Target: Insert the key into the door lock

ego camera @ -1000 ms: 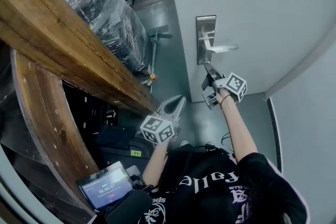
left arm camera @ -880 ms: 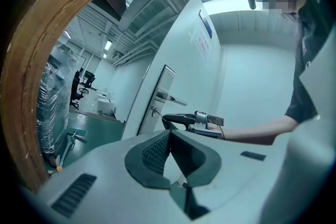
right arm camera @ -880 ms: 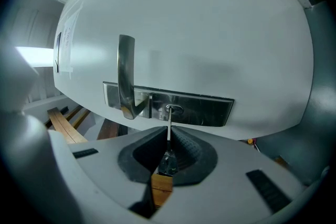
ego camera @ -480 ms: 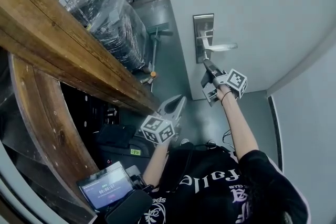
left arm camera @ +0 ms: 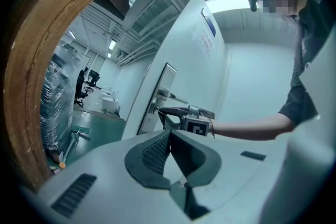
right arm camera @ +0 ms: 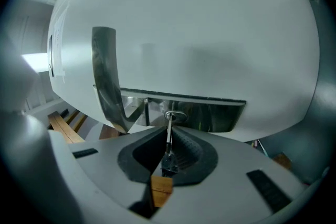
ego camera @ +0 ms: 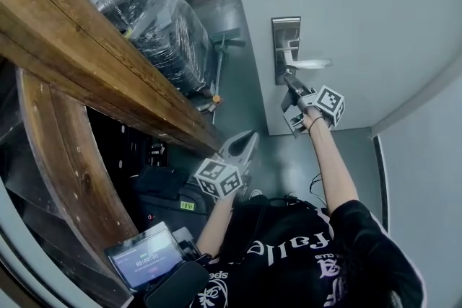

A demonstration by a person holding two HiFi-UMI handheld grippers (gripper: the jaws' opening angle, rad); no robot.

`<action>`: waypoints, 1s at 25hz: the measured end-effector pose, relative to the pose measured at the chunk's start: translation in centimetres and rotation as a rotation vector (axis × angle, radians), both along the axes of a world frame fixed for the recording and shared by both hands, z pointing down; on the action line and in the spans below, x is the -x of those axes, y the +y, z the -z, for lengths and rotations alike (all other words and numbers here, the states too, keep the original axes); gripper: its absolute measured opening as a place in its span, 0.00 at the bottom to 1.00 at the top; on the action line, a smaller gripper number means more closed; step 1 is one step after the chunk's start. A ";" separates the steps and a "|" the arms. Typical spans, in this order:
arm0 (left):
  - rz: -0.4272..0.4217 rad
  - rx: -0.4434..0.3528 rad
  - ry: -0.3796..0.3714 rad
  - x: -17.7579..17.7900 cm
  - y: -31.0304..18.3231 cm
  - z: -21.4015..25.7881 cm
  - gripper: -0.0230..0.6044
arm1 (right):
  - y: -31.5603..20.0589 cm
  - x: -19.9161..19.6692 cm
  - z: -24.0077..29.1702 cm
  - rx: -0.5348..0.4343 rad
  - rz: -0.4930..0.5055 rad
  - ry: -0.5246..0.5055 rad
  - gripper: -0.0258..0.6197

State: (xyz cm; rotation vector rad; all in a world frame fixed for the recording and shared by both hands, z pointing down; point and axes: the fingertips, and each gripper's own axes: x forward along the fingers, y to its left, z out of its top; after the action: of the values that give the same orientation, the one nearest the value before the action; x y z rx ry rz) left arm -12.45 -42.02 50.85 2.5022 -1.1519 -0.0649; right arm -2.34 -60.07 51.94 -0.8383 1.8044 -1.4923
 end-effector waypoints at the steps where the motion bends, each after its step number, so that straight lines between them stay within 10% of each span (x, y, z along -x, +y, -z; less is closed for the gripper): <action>1: 0.004 0.000 0.000 0.1 0.0 0.0 0.04 | -0.3 0.1 0.0 -0.003 0.002 0.008 0.10; 11: 0.038 0.005 0.001 -0.3 0.5 0.0 0.04 | -0.3 0.1 0.2 -0.065 -0.023 0.266 0.10; 25: 0.156 0.060 0.022 -3.3 6.8 -0.8 0.04 | 13.5 -1.6 -0.3 -0.123 0.167 0.274 0.10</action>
State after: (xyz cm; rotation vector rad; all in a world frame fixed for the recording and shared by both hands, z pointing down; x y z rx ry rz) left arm -9.14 -35.24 51.68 2.3507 -1.3188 -0.0980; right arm -0.70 -46.61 52.22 -0.8830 2.1912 -1.4039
